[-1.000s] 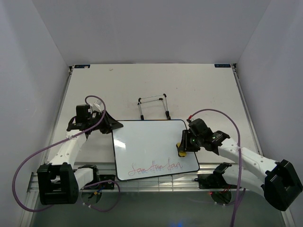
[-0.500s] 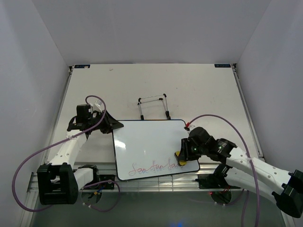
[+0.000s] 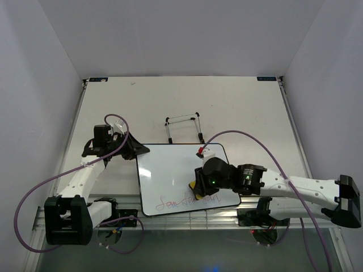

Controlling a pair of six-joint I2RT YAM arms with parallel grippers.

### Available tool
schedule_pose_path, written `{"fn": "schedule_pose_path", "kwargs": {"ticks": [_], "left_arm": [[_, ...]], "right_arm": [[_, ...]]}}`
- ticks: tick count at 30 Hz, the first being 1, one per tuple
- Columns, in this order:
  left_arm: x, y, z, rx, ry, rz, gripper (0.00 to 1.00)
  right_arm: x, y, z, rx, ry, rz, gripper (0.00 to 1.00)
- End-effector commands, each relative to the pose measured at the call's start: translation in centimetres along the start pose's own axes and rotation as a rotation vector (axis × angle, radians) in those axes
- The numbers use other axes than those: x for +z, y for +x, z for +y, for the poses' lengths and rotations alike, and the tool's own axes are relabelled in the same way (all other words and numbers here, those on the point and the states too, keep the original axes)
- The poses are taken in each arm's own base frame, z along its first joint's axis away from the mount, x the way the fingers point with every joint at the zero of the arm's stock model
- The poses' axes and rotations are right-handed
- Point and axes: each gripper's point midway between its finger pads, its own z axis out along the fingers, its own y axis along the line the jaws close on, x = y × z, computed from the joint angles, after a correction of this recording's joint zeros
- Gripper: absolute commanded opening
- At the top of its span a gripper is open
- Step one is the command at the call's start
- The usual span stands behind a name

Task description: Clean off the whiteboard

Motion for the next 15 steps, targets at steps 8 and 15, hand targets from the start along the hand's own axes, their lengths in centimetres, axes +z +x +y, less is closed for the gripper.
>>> {"fn": "schedule_pose_path", "kwargs": {"ticks": [8, 15], "left_arm": [[0.3, -1.0, 2.8, 0.080, -0.134, -0.067, 0.00], [0.3, -0.9, 2.8, 0.082, -0.135, -0.065, 0.00]], "right_arm": [[2.7, -2.3, 9.4, -0.130, 0.060, -0.023, 0.25], [5.0, -2.4, 14.9, -0.229, 0.002, 0.023, 0.25]]}}
